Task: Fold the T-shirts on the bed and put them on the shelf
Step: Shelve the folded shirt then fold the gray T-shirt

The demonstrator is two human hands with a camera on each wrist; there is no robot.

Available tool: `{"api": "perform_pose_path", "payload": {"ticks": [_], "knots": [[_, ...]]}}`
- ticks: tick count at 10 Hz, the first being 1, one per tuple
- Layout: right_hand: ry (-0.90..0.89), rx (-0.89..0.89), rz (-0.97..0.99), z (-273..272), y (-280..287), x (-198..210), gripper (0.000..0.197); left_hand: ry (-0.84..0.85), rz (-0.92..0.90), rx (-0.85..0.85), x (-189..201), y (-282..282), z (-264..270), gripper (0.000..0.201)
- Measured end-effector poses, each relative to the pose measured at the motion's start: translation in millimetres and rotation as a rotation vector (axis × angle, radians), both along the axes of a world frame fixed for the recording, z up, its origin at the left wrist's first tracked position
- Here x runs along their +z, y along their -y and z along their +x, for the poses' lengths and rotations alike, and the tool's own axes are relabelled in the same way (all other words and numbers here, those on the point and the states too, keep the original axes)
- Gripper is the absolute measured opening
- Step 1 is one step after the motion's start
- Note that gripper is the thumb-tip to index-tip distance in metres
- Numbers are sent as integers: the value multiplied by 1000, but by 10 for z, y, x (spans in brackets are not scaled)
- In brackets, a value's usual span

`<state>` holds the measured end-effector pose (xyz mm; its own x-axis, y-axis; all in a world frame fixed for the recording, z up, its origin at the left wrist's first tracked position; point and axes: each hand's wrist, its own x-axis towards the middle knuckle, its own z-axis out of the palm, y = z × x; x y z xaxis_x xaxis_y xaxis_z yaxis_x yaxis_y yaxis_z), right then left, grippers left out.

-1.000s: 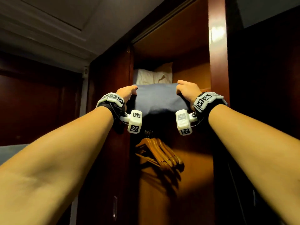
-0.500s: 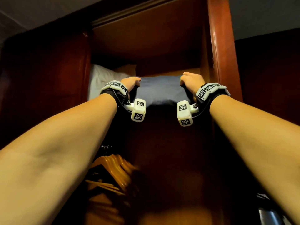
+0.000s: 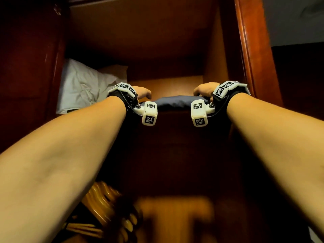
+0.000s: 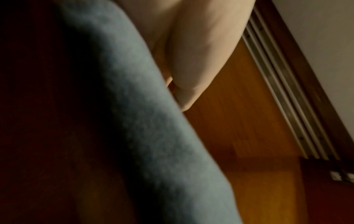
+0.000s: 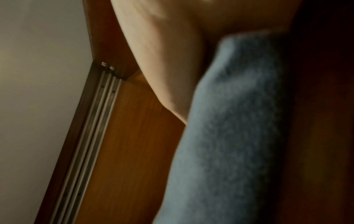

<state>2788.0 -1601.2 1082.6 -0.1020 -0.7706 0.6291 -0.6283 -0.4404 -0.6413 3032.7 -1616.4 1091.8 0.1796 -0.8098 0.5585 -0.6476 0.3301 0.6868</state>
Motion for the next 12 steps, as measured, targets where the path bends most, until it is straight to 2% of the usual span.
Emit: {"api": "perform_pose_path", "payload": {"ticks": [1, 2, 3, 4, 5, 6, 7, 8, 9, 10, 12], "knots": [[-176, -150, 7, 63, -136, 9, 20, 29, 15, 32, -55, -142, -125, 30], [-289, -210, -106, 135, -302, -79, 36, 165, 11, -10, -93, -265, -166, 31], [-294, -71, -183, 205, -432, -199, 32, 367, -72, -78, -173, -431, -181, 35], [-269, 58, -309, 241, -509, -254, 18, 408, -201, -196, -262, -530, -134, 42], [-472, -61, -239, 254, -606, -379, 41, 550, -244, -155, -404, -591, -109, 52], [-633, -283, -266, 234, -640, -507, 47, 665, -356, 16, -507, -593, -101, 47], [-630, -437, -331, 226, -672, -595, 36, 686, -441, 125, -558, -614, -84, 34], [-632, -528, -382, 271, -680, -611, 28, 729, -447, 184, -557, -609, -98, 29], [-647, -501, -338, 314, -632, -609, 25, 742, -376, 184, -576, -580, -191, 24], [-638, -360, -264, 328, -562, -611, 32, 735, -291, 152, -572, -476, -240, 15], [-627, -308, -203, 266, -373, -441, 40, 697, -168, 127, -342, -184, -263, 31]]}}
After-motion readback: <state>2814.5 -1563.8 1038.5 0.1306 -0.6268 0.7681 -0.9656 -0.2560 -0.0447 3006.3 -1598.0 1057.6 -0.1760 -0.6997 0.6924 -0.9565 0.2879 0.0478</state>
